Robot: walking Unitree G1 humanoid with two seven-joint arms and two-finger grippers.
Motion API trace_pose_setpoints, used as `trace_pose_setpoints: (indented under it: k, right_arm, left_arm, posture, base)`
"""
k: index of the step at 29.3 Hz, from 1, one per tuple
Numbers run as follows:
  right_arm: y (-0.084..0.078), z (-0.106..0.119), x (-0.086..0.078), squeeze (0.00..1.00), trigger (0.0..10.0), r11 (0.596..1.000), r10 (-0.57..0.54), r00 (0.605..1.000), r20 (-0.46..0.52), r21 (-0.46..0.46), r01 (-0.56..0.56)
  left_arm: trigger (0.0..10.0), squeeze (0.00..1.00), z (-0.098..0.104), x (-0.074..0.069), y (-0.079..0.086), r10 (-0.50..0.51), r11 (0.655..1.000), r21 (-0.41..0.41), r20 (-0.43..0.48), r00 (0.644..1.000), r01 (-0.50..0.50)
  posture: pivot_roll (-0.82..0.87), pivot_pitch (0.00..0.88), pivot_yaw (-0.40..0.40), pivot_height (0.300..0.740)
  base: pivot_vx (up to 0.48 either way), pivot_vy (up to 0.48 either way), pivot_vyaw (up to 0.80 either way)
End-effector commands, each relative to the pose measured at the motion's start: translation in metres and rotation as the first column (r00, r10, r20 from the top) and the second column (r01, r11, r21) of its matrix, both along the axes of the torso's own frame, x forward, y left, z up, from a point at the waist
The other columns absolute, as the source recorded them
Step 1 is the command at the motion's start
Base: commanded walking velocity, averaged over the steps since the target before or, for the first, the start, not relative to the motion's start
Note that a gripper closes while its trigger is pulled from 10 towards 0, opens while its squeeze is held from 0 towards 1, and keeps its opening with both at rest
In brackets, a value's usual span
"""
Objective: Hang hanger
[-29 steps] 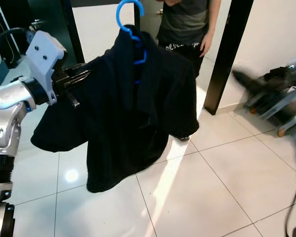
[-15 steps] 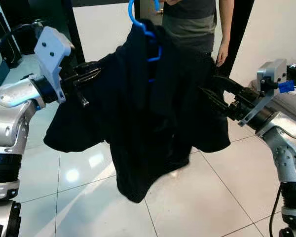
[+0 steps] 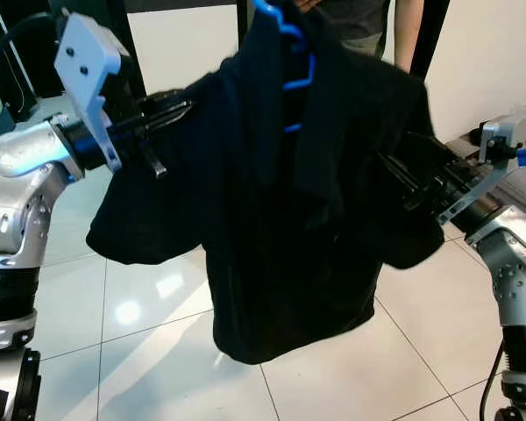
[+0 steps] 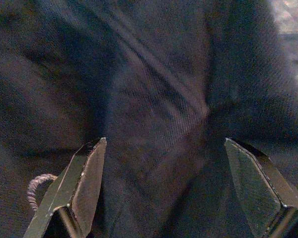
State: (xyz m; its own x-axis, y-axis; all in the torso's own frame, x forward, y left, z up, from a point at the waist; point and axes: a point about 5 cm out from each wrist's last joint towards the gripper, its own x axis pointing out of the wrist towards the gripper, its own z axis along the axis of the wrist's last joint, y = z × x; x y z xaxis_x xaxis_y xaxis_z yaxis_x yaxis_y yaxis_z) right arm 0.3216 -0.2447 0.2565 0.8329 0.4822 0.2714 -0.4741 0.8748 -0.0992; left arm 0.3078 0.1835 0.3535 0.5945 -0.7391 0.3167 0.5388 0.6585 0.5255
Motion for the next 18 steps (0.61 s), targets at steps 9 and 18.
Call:
trace_pose_setpoints:
  k: [9,18]
  right_arm:
    - [0.005,-0.009,0.006,0.00,10.0,0.995,-0.068,0.998,-0.008,-0.067,0.068]
    - [0.007,0.000,0.006,0.00,0.0,0.998,-0.043,0.998,0.039,-0.042,0.044]
  left_arm:
    - [10.0,0.00,0.018,-0.009,0.000,-0.016,1.000,-0.026,0.056,0.998,0.017]
    - [10.0,0.00,0.017,-0.010,-0.001,-0.016,1.000,-0.021,0.049,0.999,0.017]
  posture:
    - [-0.02,0.000,0.013,0.740]
    - [-0.02,0.000,0.013,0.740]
  base:
    - [0.000,0.000,0.00]
    - [0.000,0.000,0.00]
